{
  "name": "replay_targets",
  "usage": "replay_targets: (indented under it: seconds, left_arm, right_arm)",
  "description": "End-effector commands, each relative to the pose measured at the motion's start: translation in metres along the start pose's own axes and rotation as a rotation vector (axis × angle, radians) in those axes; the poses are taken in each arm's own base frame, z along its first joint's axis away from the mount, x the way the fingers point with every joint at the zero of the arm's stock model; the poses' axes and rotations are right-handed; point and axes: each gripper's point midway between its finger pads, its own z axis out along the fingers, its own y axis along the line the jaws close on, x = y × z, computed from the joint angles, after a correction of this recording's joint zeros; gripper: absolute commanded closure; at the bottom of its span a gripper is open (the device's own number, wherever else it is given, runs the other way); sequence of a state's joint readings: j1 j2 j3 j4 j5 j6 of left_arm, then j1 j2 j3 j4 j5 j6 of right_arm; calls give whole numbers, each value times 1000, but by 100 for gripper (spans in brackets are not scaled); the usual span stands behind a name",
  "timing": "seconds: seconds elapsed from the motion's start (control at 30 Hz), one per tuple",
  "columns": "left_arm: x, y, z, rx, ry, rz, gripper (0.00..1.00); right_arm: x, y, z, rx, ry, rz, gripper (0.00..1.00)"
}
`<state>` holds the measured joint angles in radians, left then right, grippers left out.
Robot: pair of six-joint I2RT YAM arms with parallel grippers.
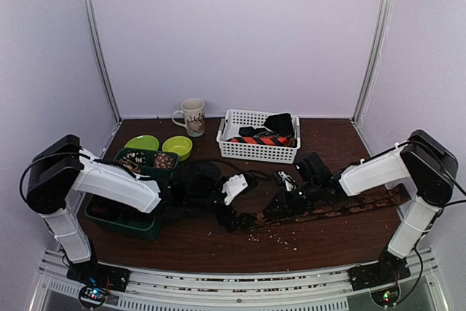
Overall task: Roll the ties
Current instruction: Fold the tie at the center of the board, then smooth out the tie at the center of the board.
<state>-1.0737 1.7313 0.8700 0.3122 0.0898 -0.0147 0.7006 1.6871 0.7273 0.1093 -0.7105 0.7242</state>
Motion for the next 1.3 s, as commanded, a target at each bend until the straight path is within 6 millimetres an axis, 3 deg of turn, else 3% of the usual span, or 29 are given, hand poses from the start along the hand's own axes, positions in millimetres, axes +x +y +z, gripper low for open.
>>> replay_targets:
  seconds: [0.0,0.07,0.3,0.43,0.67,0.9,1.03,1.17,1.27]
  left_arm:
    - [11,-15,11,104,-28,-18,2]
    - [6,-14,15,70,-52,14,2]
    - [29,-18,59,111,58,57,3]
    - [41,-18,71,122,144,93,23]
    - [75,-11,44,167,274,144,54]
    - [96,-9,26,194,339,175,72]
    - [97,-8,20,193,312,169,71]
    - [87,-5,14,177,285,144,50]
    - [81,1,6,148,241,117,44]
  right_arm:
    - [-12,10,0,-33,-30,-53,100]
    - [-11,10,1,-39,-28,-57,100]
    - [-12,11,3,-64,-35,-49,100]
    - [-13,12,3,-83,-45,-39,100]
    - [-14,19,9,-158,-67,0,100]
    - [-12,24,28,-194,-53,17,100]
    - [-12,15,35,-175,-51,22,100]
    - [-11,4,41,-132,-46,13,100]
    - [-7,-5,43,-88,-34,4,100]
